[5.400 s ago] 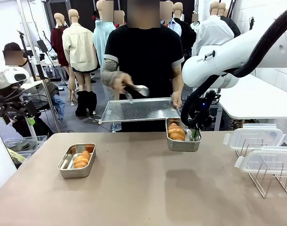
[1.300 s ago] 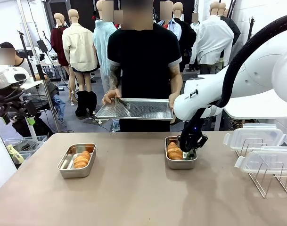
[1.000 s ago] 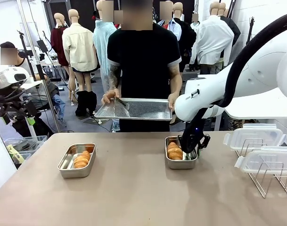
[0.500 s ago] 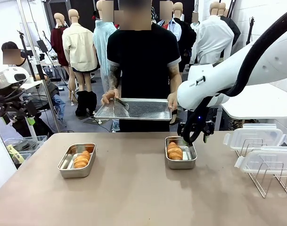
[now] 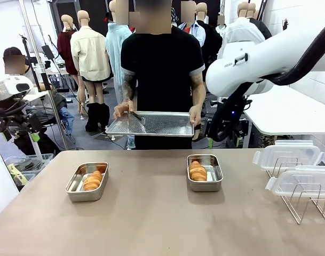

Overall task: Place the bread in airtight containers.
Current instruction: Pick up one Airtight Container lid and hand it to the human.

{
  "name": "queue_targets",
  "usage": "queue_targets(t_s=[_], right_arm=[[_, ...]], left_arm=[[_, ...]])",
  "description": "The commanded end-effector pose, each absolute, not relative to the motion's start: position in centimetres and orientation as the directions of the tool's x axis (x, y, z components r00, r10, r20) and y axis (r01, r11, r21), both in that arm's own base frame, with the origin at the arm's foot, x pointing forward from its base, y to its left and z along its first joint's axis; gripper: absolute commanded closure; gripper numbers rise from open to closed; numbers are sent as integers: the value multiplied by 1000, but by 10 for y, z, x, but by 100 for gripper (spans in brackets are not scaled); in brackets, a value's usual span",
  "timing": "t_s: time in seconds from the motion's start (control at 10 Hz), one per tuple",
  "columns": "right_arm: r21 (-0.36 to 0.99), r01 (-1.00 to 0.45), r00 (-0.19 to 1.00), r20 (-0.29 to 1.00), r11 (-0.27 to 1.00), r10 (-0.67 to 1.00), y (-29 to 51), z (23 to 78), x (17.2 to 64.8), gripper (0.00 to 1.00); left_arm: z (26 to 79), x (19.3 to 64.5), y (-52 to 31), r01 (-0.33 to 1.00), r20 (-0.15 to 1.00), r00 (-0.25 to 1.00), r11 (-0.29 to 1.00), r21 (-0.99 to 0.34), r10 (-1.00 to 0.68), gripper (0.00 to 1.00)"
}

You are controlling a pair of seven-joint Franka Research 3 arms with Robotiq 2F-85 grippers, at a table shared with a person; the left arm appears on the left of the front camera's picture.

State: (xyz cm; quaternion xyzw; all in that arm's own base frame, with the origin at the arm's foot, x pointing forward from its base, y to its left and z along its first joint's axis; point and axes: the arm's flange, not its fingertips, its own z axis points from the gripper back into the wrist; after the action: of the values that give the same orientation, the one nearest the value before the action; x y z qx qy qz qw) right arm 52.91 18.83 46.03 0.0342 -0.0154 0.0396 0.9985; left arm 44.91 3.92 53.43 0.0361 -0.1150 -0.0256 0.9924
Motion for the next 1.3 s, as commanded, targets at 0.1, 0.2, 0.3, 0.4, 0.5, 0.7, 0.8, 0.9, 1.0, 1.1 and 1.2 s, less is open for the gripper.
queue_targets(t_s=[0.1,0.2,0.3,0.4,0.5,0.7,0.8,0.9,1.0,1.1,1.2], right_arm=[[52,-71,996,58,996,68,192,455,533,0],[67,-81,996,32,994,79,187,460,529,0],[62,-84,996,5,995,84,184,461,525,0],[50,-114,993,-26,992,116,179,461,522,0],[9,-93,994,-48,996,93,169,462,517,0],[20,-74,996,-53,997,75,144,468,506,0],[12,-103,994,-37,995,104,126,473,496,0],[21,-132,990,-35,991,133,107,480,489,0],[46,-90,996,-20,995,90,83,490,481,0],[72,-135,990,-28,988,137,53,503,469,0],[101,-175,984,-19,979,178,31,510,461,0]], left_arm=[[535,448,41,21,232,972,995,99,-44,0],[535,448,41,21,232,972,995,99,-44,0],[535,448,41,21,232,972,995,99,-44,0],[535,448,41,21,232,972,995,99,-44,0],[535,448,41,21,232,972,995,99,-44,0],[535,448,41,21,232,972,995,99,-44,0],[535,448,41,21,232,972,995,99,-44,0],[535,448,41,21,232,972,995,99,-44,0],[535,448,41,21,232,972,995,99,-44,0],[535,448,41,21,232,972,995,99,-44,0],[535,448,41,21,232,972,995,99,-44,0]])
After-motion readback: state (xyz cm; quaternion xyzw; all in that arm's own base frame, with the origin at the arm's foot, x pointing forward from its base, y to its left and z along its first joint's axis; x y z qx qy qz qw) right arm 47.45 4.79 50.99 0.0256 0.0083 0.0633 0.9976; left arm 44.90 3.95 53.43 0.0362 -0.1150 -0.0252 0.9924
